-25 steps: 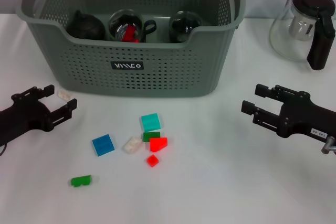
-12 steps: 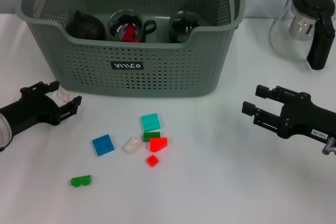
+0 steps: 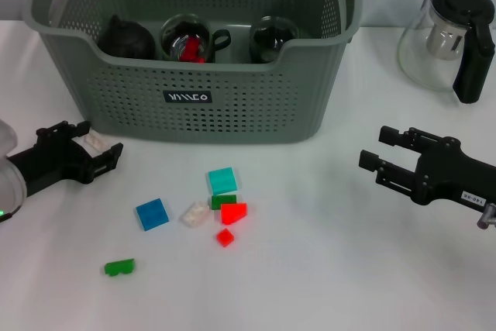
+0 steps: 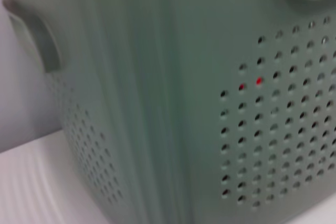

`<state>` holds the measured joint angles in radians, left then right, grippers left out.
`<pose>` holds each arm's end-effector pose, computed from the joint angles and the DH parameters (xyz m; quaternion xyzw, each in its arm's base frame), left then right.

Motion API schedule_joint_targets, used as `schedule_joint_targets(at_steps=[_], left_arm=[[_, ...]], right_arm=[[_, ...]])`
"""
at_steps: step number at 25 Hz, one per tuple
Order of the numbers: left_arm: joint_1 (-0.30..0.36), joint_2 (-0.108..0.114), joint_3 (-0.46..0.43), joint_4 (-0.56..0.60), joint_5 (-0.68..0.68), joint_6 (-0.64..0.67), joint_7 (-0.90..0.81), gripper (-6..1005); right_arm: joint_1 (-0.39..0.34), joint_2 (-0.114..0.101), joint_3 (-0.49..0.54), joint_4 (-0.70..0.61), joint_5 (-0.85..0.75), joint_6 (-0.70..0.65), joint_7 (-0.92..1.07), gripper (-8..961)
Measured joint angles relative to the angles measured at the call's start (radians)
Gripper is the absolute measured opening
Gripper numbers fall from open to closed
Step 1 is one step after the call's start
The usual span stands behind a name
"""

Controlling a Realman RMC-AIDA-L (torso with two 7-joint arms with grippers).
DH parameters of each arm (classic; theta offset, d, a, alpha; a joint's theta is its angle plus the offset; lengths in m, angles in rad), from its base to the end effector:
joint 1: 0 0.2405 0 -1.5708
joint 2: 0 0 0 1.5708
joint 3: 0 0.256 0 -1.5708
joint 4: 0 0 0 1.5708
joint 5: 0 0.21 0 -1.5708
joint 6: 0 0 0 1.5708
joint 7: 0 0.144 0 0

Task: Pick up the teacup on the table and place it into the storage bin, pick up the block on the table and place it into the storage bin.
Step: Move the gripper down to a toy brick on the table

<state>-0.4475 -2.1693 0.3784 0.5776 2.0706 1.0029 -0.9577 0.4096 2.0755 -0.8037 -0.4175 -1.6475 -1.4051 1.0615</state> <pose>-0.3646 0.3292 -0.0068 -0.8701 -0.2492 -0.0905 0.4155 0.2981 0.3031 -0.0264 -0.8955 0.2292 0.3046 0.2298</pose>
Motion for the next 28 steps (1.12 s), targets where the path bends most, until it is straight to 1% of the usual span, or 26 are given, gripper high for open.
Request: schedule_joint_targets(at_steps=[3, 5, 14, 28], left_arm=[[-0.004, -0.001, 0.028, -0.006, 0.0, -0.029, -0.003, 698], [-0.006, -0.001, 0.031, -0.012, 0.0, -0.034, -0.003, 697], [-0.007, -0.001, 0.028, -0.006, -0.001, -0.035, -0.003, 696], [0.011, 0.0, 0.028, 0.01, 0.0, -0.045, 0.002, 692]], right_arm=[[0.0, -0.001, 0.0, 0.001, 0.0, 0.0, 0.0, 646], [0.0, -0.002, 0.0, 0.002, 0.0, 0.0, 0.0, 646], [-0.003, -0.003, 0.0, 0.003, 0.0, 0.0, 0.0, 645], [-0.003, -0.003, 0.0, 0.003, 0.0, 0.0, 0.0, 645]])
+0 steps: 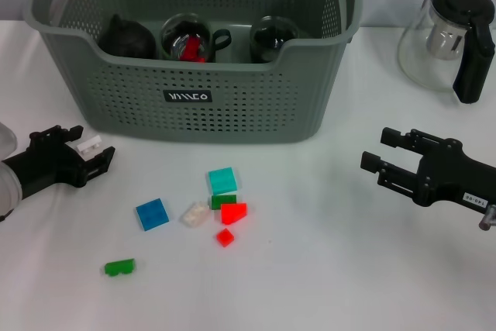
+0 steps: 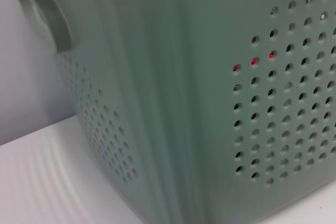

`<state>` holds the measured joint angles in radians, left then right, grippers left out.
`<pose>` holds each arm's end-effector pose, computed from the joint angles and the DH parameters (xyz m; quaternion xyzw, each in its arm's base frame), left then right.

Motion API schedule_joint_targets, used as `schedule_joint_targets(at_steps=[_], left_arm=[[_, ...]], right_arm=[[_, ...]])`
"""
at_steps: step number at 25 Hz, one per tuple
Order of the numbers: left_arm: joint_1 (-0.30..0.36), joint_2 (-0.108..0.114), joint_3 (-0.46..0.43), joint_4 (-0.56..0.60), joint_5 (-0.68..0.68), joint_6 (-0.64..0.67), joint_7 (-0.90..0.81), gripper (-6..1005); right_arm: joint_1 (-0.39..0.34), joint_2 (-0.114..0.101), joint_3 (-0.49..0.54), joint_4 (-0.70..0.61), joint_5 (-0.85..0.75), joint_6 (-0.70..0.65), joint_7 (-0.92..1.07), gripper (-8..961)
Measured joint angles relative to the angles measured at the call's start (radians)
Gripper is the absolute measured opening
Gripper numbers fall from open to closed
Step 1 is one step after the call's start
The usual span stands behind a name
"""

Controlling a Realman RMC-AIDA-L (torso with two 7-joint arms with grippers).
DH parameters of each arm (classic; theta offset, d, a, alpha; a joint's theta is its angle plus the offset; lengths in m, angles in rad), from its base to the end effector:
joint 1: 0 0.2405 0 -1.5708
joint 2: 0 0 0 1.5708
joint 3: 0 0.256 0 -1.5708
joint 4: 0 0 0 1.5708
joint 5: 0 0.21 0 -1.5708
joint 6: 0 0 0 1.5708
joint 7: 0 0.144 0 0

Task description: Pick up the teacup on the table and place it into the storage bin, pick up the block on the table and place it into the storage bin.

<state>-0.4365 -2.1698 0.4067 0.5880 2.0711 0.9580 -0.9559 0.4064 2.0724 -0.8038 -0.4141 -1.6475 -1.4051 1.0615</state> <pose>-0.3713 0.3283 -0.0051 -0.8686 -0.2486 -0.0665 0.4233 0.3000 0.3020 -0.0258 -0.8951 0.2315 0.3034 0.2304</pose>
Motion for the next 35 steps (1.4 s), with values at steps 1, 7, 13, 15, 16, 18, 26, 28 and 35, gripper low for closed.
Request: schedule_joint_targets(at_steps=[1, 7, 13, 15, 16, 18, 26, 28, 35], left_arm=[[0.0, 0.0, 0.002, 0.0, 0.0, -0.003, 0.001, 690], [0.0, -0.001, 0.0, -0.002, -0.006, -0.013, -0.005, 621], [-0.002, -0.001, 0.004, 0.0, -0.002, -0.032, -0.007, 404], [-0.002, -0.001, 0.003, 0.001, -0.004, -0.029, -0.007, 323], [-0.002, -0.001, 0.002, 0.003, -0.004, -0.026, -0.007, 283], [-0.001, -0.001, 0.001, 0.008, -0.003, -0.019, -0.007, 234], [0.024, 0.031, -0.037, 0.075, -0.001, 0.214, -0.107, 162], [0.043, 0.066, -0.046, 0.11, 0.003, 0.373, -0.162, 161], [0.019, 0.168, -0.142, 0.201, 0.021, 0.918, -0.277, 158]], right_arm=[[0.0, 0.0, 0.0, 0.0, 0.0, 0.0, 0.0, 644], [-0.005, 0.0, 0.0, 0.0, 0.0, 0.0, 0.0, 646], [-0.008, -0.001, 0.0, 0.0, 0.001, 0.0, 0.0, 644], [-0.008, -0.001, 0.0, 0.0, 0.002, 0.0, 0.0, 644], [-0.008, -0.001, 0.0, 0.0, 0.002, 0.0, 0.0, 644], [-0.008, -0.001, 0.0, 0.0, 0.002, 0.0, 0.0, 645], [-0.008, -0.002, 0.0, 0.0, 0.003, 0.0, 0.0, 646], [-0.008, -0.002, 0.0, -0.001, 0.003, 0.0, 0.0, 646], [-0.007, -0.002, 0.0, -0.006, 0.003, 0.0, 0.0, 645]])
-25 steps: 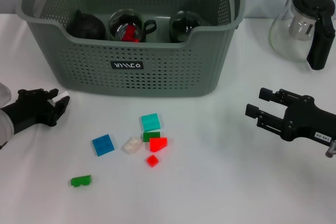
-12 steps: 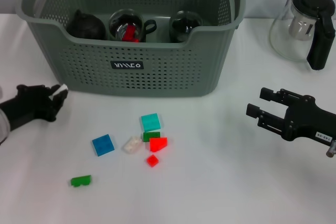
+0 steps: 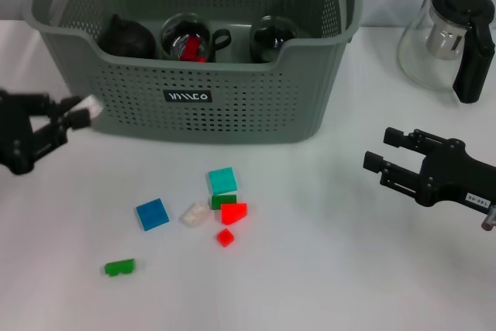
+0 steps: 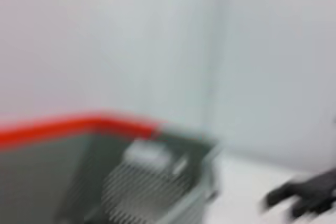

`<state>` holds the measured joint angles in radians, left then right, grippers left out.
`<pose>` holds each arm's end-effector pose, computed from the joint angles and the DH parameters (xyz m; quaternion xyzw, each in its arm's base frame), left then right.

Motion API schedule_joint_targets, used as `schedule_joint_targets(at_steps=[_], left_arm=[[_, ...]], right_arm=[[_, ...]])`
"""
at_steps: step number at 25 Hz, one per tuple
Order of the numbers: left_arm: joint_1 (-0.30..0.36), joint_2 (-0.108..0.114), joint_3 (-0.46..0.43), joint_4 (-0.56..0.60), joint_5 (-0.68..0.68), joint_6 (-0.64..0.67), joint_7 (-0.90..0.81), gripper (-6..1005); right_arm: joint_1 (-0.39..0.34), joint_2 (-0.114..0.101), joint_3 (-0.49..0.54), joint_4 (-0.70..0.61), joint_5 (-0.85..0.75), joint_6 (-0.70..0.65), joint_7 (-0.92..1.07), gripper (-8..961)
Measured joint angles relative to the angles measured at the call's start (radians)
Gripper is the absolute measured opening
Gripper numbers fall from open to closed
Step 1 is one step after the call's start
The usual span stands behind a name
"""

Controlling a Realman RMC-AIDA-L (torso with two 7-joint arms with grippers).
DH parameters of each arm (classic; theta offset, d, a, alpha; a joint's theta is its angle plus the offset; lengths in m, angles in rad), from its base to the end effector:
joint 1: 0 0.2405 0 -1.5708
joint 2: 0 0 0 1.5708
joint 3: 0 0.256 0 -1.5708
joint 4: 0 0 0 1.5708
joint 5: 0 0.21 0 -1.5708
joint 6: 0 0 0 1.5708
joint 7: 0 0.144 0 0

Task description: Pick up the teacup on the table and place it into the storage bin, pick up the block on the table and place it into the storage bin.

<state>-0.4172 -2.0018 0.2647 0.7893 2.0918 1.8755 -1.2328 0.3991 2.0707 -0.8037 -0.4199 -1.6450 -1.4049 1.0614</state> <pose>-0.3105 0.2835 0.0975 -0.9152 -0.1643 -0.2852 0.2325 0.3022 0.3011 -0.0239 -0.8944 0.2321 0.3022 0.2341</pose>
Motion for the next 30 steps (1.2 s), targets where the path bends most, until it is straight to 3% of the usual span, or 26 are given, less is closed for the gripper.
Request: schedule_joint_targets(at_steps=[3, 8, 12, 19, 23, 30], left_arm=[[-0.057, 0.015, -0.03, 0.016, -0.031, 0.126, -0.053, 157], [-0.175, 0.014, -0.027, 0.019, -0.086, 0.09, -0.175, 155], [-0.27, 0.004, 0.057, 0.029, -0.084, -0.058, -0.276, 154], [-0.349, -0.002, 0.396, 0.084, -0.066, -0.5, -0.436, 154], [-0.384, 0.003, 0.565, 0.094, 0.068, -0.722, -0.538, 154], [-0.396, -0.037, 0.61, 0.117, 0.208, -0.853, -0.635, 155]], right_arm=[[0.004, 0.0, 0.0, 0.001, 0.0, 0.001, -0.004, 645], [0.005, 0.001, 0.0, 0.0, -0.001, 0.001, -0.008, 644], [0.006, 0.002, 0.0, -0.004, -0.001, -0.005, -0.005, 644], [0.007, 0.003, 0.0, -0.004, 0.003, -0.011, -0.004, 643], [0.009, 0.003, 0.001, -0.004, 0.005, -0.011, -0.002, 645], [0.007, 0.005, 0.016, -0.003, 0.006, -0.011, -0.005, 646]])
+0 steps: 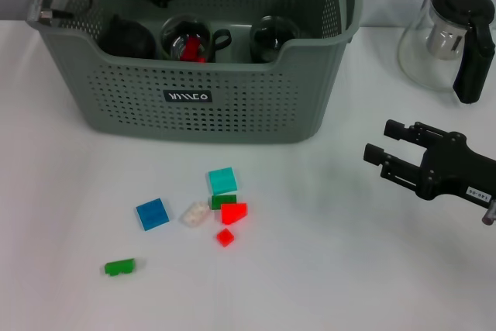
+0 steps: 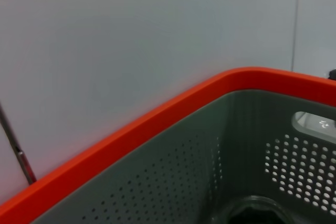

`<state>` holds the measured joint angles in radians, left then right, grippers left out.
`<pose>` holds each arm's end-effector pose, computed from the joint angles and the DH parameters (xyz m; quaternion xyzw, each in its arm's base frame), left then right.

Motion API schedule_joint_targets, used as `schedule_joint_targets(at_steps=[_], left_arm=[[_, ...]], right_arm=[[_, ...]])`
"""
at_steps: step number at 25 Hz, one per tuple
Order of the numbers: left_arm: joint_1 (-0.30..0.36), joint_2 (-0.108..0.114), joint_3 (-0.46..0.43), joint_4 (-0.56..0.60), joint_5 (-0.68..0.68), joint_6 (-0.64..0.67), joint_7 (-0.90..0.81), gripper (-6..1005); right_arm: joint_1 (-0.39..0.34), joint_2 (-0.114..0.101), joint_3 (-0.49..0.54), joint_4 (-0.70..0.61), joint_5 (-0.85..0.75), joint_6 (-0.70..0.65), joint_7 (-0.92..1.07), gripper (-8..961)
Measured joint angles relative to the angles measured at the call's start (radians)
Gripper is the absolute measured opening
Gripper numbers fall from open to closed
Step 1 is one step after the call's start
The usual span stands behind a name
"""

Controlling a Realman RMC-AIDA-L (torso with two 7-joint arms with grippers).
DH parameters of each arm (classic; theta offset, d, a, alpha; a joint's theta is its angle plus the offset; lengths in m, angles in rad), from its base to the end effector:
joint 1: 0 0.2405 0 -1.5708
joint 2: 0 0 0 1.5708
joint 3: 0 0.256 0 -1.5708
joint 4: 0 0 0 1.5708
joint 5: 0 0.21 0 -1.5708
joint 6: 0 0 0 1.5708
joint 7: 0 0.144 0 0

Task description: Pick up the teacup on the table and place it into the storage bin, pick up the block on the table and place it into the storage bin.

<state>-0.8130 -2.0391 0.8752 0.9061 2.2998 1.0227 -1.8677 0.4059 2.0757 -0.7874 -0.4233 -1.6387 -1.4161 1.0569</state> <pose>-0.1775 0.4672 0.0531 -0.9157 -0.1899 -0.0707 0.3470 0.2979 0.3038 -0.0222 -0.8912 0.2267 0.3129 0.2377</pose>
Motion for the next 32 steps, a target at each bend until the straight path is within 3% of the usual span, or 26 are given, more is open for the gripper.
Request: schedule_joint_targets(at_steps=[7, 12, 15, 17, 19, 21, 25, 28, 31, 32], left_arm=[[-0.009, -0.01, 0.011, 0.007, 0.074, -0.011, -0.082, 193], [0.016, -0.044, 0.006, 0.075, 0.068, -0.009, -0.082, 313], [0.086, -0.083, -0.011, 0.211, -0.02, 0.031, -0.079, 444], [0.166, -0.108, -0.016, 0.311, -0.151, 0.078, -0.072, 532], [0.231, -0.115, -0.018, 0.36, -0.278, 0.136, -0.071, 619], [0.289, -0.104, -0.033, 0.364, -0.397, 0.236, -0.075, 706], [0.354, -0.081, -0.142, 0.265, -0.528, 0.452, -0.055, 769], [0.386, -0.069, -0.277, 0.128, -0.566, 0.575, 0.002, 816], [0.43, -0.047, -0.355, 0.019, -0.552, 0.635, 0.077, 847], [0.48, -0.04, -0.372, -0.013, -0.507, 0.672, 0.24, 845]], right_arm=[[-0.002, 0.0, 0.009, 0.0, 0.0, -0.002, -0.004, 645], [-0.003, 0.0, 0.01, 0.0, 0.0, -0.003, -0.004, 645], [-0.004, 0.0, 0.01, 0.0, 0.0, -0.003, -0.005, 644], [-0.006, 0.0, 0.01, 0.0, 0.0, -0.003, -0.005, 644], [-0.006, 0.0, 0.011, 0.0, 0.0, -0.003, -0.005, 644], [-0.005, 0.001, 0.011, 0.0, 0.0, -0.003, -0.005, 644], [0.0, 0.001, 0.011, 0.0, -0.001, -0.003, 0.001, 645], [0.002, 0.002, 0.011, 0.0, -0.003, -0.003, 0.001, 646], [0.002, 0.003, 0.011, 0.0, -0.004, -0.003, 0.002, 645], [0.002, 0.002, 0.011, 0.0, -0.006, -0.003, 0.002, 645]])
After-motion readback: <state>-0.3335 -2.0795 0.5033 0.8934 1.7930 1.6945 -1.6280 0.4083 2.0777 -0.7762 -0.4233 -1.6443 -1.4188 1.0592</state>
